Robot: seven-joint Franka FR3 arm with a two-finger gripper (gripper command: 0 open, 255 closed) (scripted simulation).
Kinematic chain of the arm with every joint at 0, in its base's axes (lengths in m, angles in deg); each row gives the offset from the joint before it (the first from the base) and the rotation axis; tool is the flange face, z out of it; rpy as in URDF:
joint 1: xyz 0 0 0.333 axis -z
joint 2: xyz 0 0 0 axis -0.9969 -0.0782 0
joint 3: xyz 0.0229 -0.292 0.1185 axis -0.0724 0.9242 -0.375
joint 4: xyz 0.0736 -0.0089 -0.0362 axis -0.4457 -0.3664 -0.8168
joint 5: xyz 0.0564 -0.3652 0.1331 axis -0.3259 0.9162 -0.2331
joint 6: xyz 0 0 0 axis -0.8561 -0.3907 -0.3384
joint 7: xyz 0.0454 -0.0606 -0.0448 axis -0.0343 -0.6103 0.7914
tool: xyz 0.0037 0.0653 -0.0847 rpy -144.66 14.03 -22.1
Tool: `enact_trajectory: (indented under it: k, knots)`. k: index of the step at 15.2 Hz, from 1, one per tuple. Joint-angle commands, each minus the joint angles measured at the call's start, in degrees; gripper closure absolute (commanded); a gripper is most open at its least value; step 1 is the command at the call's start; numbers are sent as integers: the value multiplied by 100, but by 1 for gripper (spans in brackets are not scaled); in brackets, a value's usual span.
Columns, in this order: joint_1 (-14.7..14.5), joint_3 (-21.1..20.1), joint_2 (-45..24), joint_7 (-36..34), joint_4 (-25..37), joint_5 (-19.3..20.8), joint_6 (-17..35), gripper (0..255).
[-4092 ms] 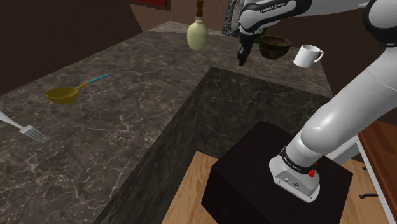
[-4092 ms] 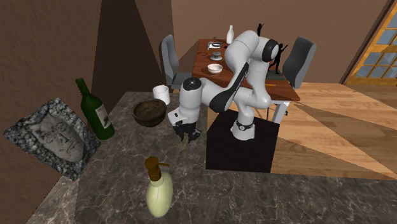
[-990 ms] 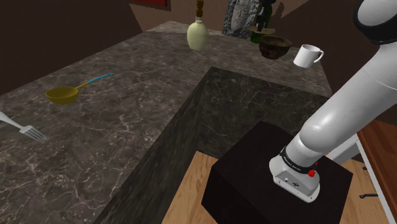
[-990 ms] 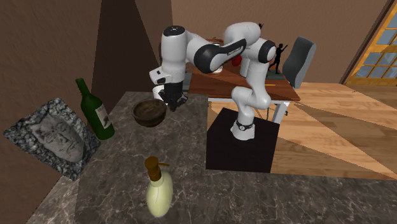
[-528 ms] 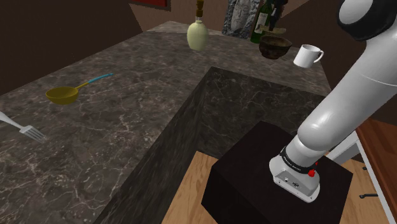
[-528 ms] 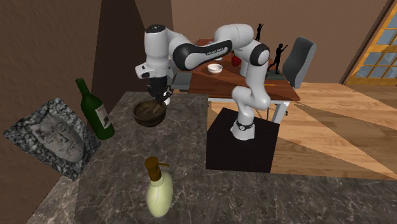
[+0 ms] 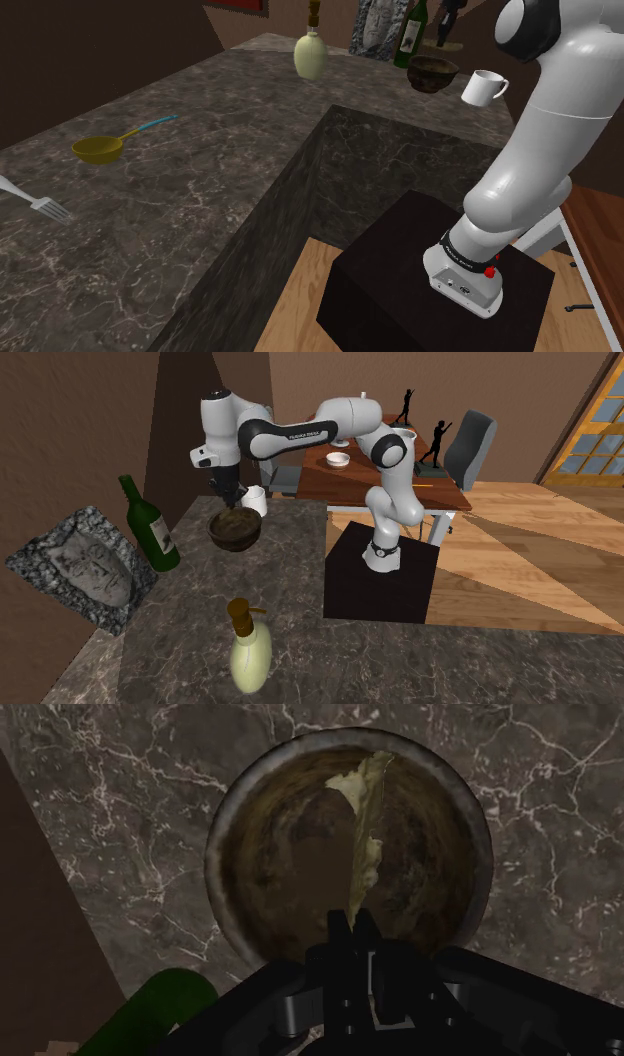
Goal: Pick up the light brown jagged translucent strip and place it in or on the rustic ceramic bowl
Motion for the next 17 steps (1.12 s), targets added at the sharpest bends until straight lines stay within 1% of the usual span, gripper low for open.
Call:
enact_trajectory:
  k: [1, 10, 17]
  knots:
    - [18, 8, -5, 32, -139, -7, 149, 255]
    - [-56, -11, 144, -73, -1035, 78, 905, 255]
    - [-56, -11, 143, -72, -1033, 78, 903, 255]
